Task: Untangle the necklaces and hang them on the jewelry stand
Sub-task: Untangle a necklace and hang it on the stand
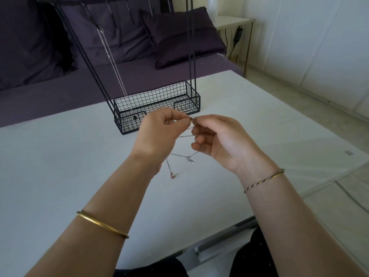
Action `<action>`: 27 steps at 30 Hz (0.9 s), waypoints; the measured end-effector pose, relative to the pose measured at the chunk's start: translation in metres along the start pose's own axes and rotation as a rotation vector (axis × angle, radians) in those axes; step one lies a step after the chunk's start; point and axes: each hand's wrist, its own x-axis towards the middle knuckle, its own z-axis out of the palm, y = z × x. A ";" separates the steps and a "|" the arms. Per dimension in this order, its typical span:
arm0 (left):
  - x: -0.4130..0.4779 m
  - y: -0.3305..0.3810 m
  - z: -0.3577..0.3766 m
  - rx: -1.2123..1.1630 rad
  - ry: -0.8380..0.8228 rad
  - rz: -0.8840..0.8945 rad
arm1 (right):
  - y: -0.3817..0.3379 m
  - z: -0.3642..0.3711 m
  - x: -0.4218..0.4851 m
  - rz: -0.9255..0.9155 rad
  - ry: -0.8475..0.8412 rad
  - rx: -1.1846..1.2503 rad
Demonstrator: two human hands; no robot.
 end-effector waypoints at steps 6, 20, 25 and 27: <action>0.000 0.001 0.002 0.048 0.009 0.009 | 0.004 -0.001 0.001 0.081 0.079 -0.010; 0.001 -0.003 0.001 0.162 0.016 0.053 | 0.005 -0.002 -0.002 -0.274 0.133 -0.439; -0.001 -0.002 -0.001 0.140 -0.002 0.077 | 0.007 -0.004 0.001 -0.274 0.117 -0.437; -0.002 0.000 -0.001 0.139 -0.006 0.072 | 0.006 -0.005 0.001 -0.281 0.112 -0.434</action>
